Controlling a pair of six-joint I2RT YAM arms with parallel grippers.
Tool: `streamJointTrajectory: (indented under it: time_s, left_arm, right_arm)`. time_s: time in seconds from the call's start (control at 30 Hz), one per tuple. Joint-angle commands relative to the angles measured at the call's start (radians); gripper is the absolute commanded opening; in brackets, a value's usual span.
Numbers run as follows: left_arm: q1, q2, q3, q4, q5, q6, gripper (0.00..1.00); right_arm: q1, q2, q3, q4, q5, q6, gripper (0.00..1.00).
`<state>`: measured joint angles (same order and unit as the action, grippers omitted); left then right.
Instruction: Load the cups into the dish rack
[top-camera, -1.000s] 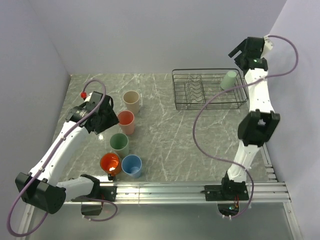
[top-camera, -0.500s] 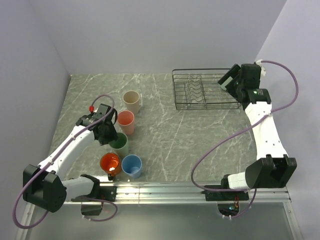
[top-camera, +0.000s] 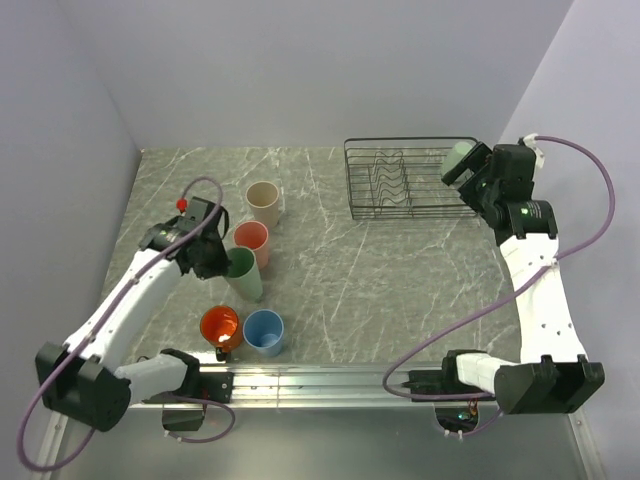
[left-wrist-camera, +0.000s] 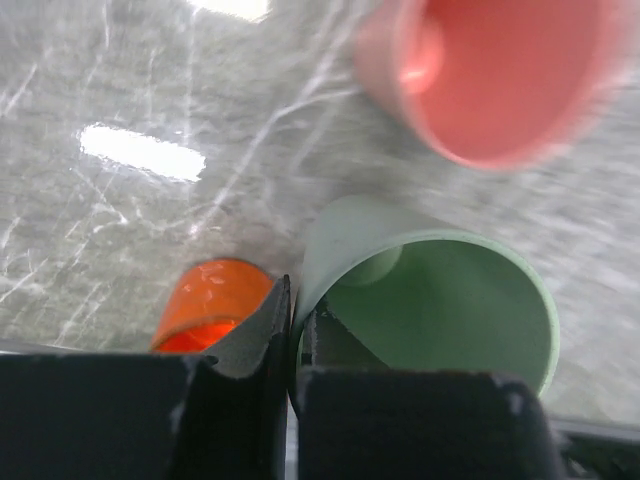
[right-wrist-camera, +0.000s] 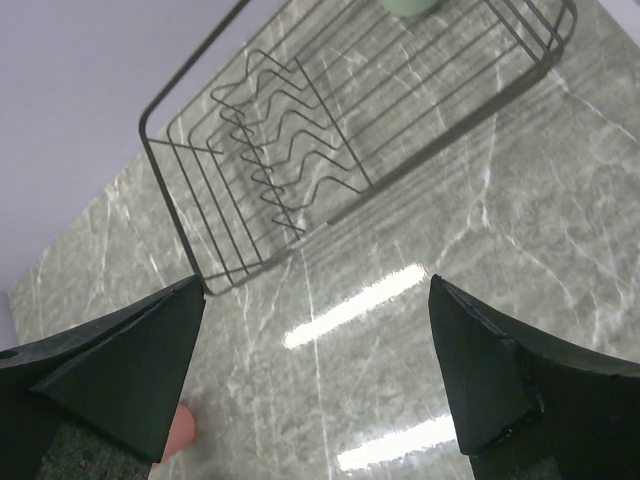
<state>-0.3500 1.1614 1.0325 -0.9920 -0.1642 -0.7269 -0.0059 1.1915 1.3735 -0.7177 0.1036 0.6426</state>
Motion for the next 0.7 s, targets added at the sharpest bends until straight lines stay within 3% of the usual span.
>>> streamJointTrajectory:
  time_s: [0.0, 0.07, 0.2, 0.23, 0.33, 0.57, 0.67]
  left_arm:
    - [0.003, -0.113, 0.168, -0.082, 0.069, 0.041, 0.00]
    - [0.002, -0.127, 0.231, -0.074, 0.159, 0.063, 0.00]
    - [0.002, -0.137, 0.385, 0.027, 0.345, 0.058, 0.00]
    - [0.003, -0.140, 0.394, 0.077, 0.392, 0.038, 0.00]
    - [0.003, -0.149, 0.365, 0.335, 0.549, -0.049, 0.00]
    - [0.003, -0.088, 0.204, 0.941, 0.742, -0.362, 0.00]
    - [0.003, -0.054, 0.179, 1.114, 0.752, -0.459, 0.00]
  right_arm:
    - [0.037, -0.042, -0.016, -0.015, -0.040, 0.006, 1.00]
    - [0.067, -0.058, -0.011, 0.004, -0.082, 0.005, 1.00]
    - [0.112, -0.075, -0.025, 0.164, -0.360, 0.037, 1.00]
    - [0.115, -0.072, -0.042, 0.211, -0.515, 0.066, 1.00]
    - [0.179, -0.029, -0.030, 0.414, -0.721, 0.211, 1.00]
    - [0.323, 0.091, 0.004, 0.850, -0.864, 0.556, 1.00]
    - [0.340, 0.100, -0.025, 0.906, -0.864, 0.603, 1.00]
